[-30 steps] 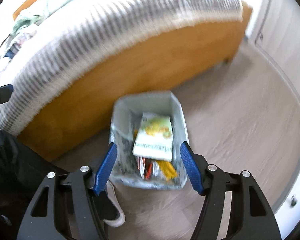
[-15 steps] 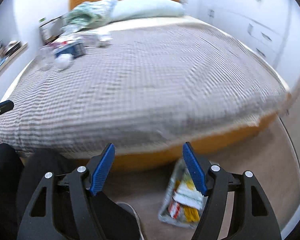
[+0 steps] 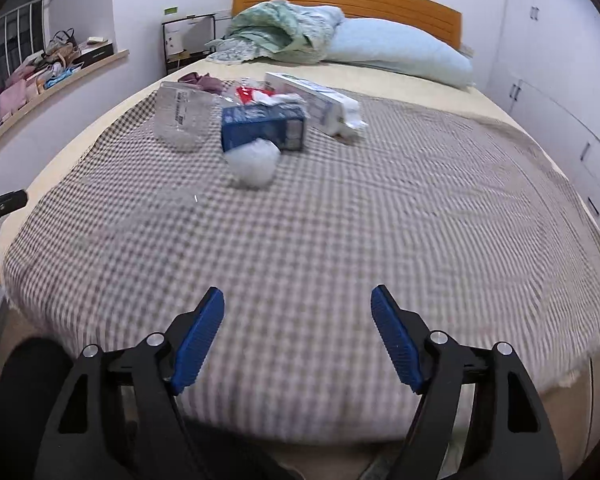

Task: Collect trash
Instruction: 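Grasp the white plastic bag with the right tool while the left tool grasps a clear plastic bag, then carry both held plastic bags from the bed down to the floor bin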

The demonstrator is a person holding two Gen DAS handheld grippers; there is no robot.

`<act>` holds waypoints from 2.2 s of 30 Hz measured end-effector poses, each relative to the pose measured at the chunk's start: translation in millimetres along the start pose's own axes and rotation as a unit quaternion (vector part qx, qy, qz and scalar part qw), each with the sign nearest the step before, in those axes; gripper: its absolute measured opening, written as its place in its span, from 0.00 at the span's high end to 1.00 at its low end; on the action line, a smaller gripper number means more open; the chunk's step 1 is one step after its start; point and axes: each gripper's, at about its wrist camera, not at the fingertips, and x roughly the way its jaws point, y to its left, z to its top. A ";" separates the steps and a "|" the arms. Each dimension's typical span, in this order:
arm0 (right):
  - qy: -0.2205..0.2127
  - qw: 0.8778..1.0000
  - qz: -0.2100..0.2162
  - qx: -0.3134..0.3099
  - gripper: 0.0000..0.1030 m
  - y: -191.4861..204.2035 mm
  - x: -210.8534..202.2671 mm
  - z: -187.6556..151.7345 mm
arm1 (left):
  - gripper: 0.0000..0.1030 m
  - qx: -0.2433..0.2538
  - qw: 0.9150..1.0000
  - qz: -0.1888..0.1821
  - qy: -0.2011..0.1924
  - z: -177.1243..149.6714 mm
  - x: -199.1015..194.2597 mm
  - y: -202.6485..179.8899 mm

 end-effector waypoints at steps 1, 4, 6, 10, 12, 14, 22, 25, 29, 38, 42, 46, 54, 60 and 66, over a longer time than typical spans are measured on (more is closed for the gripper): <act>0.000 1.000 0.005 0.000 0.29 3.7 8.0 7.6 | 0.28 -0.002 1.000 0.003 -0.003 4.3 2.1 4.9; 0.002 1.000 0.021 0.003 0.29 17.7 48.3 42.7 | 0.26 -0.005 1.000 0.008 -0.008 18.0 12.6 19.6; 0.002 1.000 0.022 0.002 0.29 25.8 69.9 60.0 | 0.26 0.000 1.000 0.009 -0.010 27.9 22.1 26.9; 0.014 1.000 -0.002 -0.004 0.29 32.7 124.8 91.8 | 0.26 0.016 1.000 0.018 -0.007 56.4 49.9 36.8; 0.028 1.000 0.010 0.006 0.47 28.7 152.8 102.8 | 0.25 0.022 1.000 0.011 -0.010 70.1 59.7 40.1; 0.045 0.998 0.037 0.020 0.71 22.1 172.8 108.7 | 0.24 0.020 1.000 0.004 -0.011 94.0 75.2 48.0; -0.032 0.998 -0.051 -0.023 0.76 -4.6 158.8 99.9 | 0.24 0.021 0.994 -0.092 0.055 239.1 200.2 56.1; -0.052 0.996 -0.066 -0.015 0.76 -10.2 170.9 77.6 | 0.24 0.048 0.985 -0.135 0.098 276.8 264.6 39.4; -0.075 0.992 -0.091 -0.043 0.76 4.3 165.7 72.4 | 0.39 0.103 0.971 -0.102 0.189 303.2 356.0 19.4; -0.077 0.996 -0.048 -0.005 0.76 -10.3 170.3 77.0 | 0.68 0.092 0.967 -0.113 0.208 305.1 418.4 14.1; -0.078 0.996 -0.047 -0.004 0.76 -10.3 171.4 77.3 | 0.71 0.093 0.969 -0.088 0.213 298.1 405.7 16.2; -0.080 0.995 -0.051 -0.005 0.76 -9.1 171.0 76.7 | 0.71 0.081 0.966 -0.079 0.232 294.9 364.2 25.0; -0.066 0.997 -0.046 -0.002 0.76 -10.3 174.4 79.1 | 0.71 0.026 0.981 -0.039 0.189 274.5 200.8 62.1; -0.055 0.998 -0.001 0.036 0.76 -19.9 133.3 90.8 | 0.71 -0.013 0.986 -0.079 0.145 201.7 63.8 52.1; -0.106 0.994 0.031 0.007 0.76 -29.4 17.5 85.3 | 0.71 0.010 0.986 -0.108 0.122 147.4 -24.4 3.6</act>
